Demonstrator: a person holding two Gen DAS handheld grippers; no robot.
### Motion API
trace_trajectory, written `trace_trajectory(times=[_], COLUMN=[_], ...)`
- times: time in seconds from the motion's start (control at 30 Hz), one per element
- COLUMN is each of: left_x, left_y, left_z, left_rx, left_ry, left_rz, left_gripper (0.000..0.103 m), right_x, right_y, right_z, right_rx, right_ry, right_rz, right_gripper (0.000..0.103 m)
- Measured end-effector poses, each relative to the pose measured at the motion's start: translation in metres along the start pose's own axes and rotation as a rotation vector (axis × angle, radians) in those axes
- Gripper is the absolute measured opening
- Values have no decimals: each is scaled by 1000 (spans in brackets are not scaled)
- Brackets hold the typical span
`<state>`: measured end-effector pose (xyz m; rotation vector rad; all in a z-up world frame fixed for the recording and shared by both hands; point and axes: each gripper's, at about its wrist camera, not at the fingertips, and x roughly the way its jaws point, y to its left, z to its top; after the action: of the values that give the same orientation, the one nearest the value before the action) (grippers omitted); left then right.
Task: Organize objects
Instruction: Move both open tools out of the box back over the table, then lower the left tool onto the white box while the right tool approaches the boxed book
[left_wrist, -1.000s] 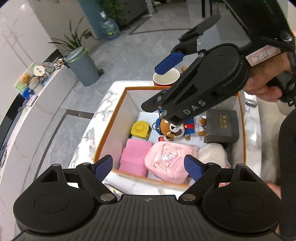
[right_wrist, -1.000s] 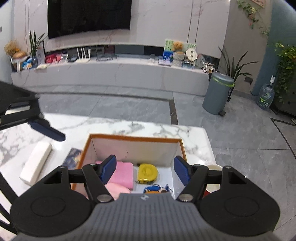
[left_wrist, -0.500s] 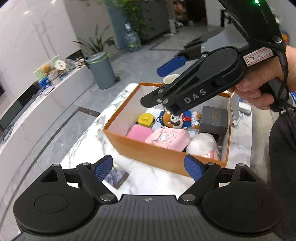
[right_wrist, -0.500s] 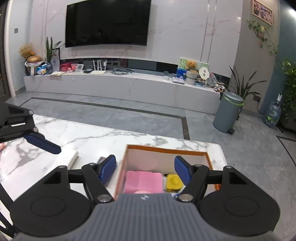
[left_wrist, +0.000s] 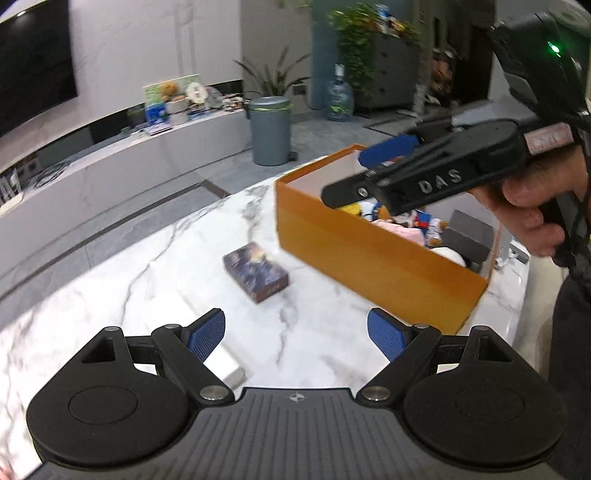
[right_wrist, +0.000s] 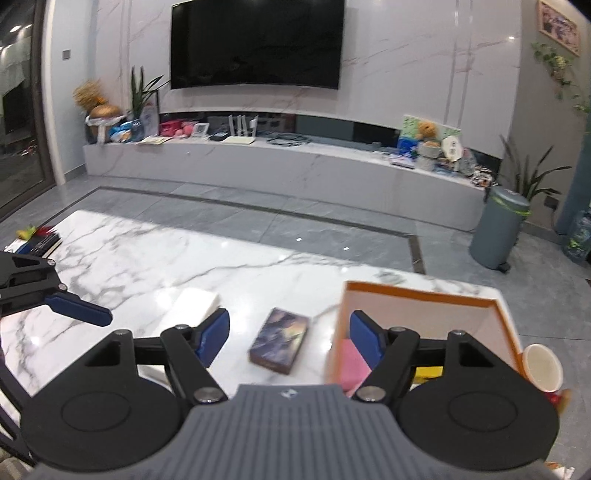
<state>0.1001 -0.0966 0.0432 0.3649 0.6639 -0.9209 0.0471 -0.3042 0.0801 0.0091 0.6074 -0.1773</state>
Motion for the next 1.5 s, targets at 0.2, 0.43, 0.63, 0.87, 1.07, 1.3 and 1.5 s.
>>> trace_trajectory(times=[0.2,0.43,0.63,0.87,1.07,1.3,1.5], left_x=[11,21,30,50,65,73,82], left_y=[17,41,56,71,77,88,96], left_z=[-20,-45,-55,-62,-63,-63,-61], left_rx=[-47,-163,-236,-333,-362,-399,-430], left_ry=[-45,-84,-67,-59,-57,-41,-15], left_rz=[123,207,262,299,300,301,309], left_gripper=[101,101,101,101,101,101,101], right_x=[22,52,77,110,133,150,167], right_y=[21,36,42,50,50,45,40], right_z=[-13,-35,-47,-53,-56,-62,-59], right_rx=[1,37,29,39,58,66,109], right_ry=[38,75,89,68,63,68,78], right_rz=[50,59,22,-66,-101,-136,-151], right_gripper=[74,74,74,74,74,74,75])
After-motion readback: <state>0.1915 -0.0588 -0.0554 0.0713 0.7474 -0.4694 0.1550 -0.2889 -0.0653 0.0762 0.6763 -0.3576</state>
